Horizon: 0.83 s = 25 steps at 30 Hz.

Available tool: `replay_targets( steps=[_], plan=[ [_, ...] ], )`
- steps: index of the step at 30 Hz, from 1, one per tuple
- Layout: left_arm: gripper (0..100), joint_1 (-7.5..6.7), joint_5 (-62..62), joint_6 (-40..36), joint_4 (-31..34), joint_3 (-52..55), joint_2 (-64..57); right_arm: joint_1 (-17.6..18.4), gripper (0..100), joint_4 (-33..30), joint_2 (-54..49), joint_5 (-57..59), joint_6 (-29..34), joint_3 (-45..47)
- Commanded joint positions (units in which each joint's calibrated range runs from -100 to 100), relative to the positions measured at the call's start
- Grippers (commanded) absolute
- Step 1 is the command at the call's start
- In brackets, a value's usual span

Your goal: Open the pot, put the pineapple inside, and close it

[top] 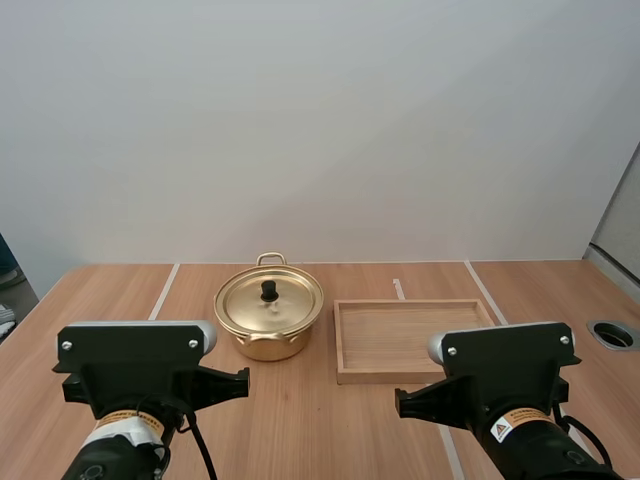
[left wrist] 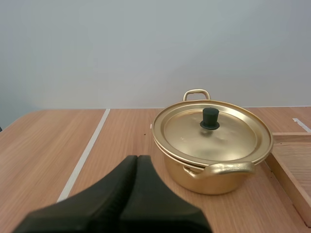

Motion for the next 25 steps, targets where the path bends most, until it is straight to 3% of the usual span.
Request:
replay_targets(
  steps=[1, 25],
  plan=[
    [0, -0.1, -1.35, -0.5, 0.39, 0.14, -0.36, 0.11, 0, -0.38, -0.35, -2.3, 2.77, 0.17],
    [0, -0.1, -1.35, -0.5, 0.39, 0.14, -0.36, 0.11, 0, -0.38, -0.35, -2.3, 3.74, 0.17]
  ],
)
